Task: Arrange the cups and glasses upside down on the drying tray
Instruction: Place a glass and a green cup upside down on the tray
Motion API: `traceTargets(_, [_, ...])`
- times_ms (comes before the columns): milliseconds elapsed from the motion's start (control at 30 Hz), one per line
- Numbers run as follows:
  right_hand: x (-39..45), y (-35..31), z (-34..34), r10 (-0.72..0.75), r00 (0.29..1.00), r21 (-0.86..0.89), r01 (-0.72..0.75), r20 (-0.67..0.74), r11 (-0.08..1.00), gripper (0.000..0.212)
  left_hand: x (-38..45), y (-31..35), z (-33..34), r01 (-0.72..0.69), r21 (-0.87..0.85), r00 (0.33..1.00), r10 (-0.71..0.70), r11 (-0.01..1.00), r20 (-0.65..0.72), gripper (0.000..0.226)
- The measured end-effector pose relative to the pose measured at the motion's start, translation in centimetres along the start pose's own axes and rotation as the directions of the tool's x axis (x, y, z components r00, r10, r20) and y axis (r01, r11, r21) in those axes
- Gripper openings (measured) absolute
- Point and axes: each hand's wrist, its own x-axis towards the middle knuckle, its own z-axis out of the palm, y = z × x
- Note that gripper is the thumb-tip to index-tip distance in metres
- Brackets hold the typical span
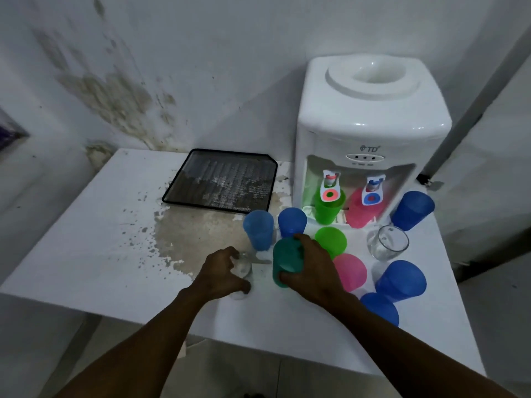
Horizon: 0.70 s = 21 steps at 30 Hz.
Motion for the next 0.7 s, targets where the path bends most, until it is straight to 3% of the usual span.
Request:
traceTargets(200, [2.5, -3.8, -0.4, -0.092, 0.989, 0.117, 0.105, -0.112, 0.988, 0.083, 1.9, -0.4, -5.3, 0.028, -0.393, 0.980, -0.103, 0.919, -0.170, 0.052])
traceTargets(367, [7.2, -7.5, 0.6, -0.071, 0.983, 0.201, 0.105, -0.168, 0.974, 0.083, 6.5, -1.3, -9.9, -0.007, -0.707, 0.946, -0.223, 0.708, -0.234, 0.045])
traceTargets(500, [12.8, -10.6, 3.1, -0.012, 0.974, 0.241, 0.068, -0.224, 0.968, 0.074, 11.6, -3.0, -13.4, -0.014, -0.829, 0.929, -0.299, 0.559, -0.217, 0.014])
traceTargets(700, [19.9, -13.3, 6.9, 0.111, 0.977, 0.331, -0.045, -0.184, 0.943, 0.064, 17.7, -4.7, -16.7, 0.109, -0.924, 0.893, -0.444, 0.367, -0.071, 0.037])
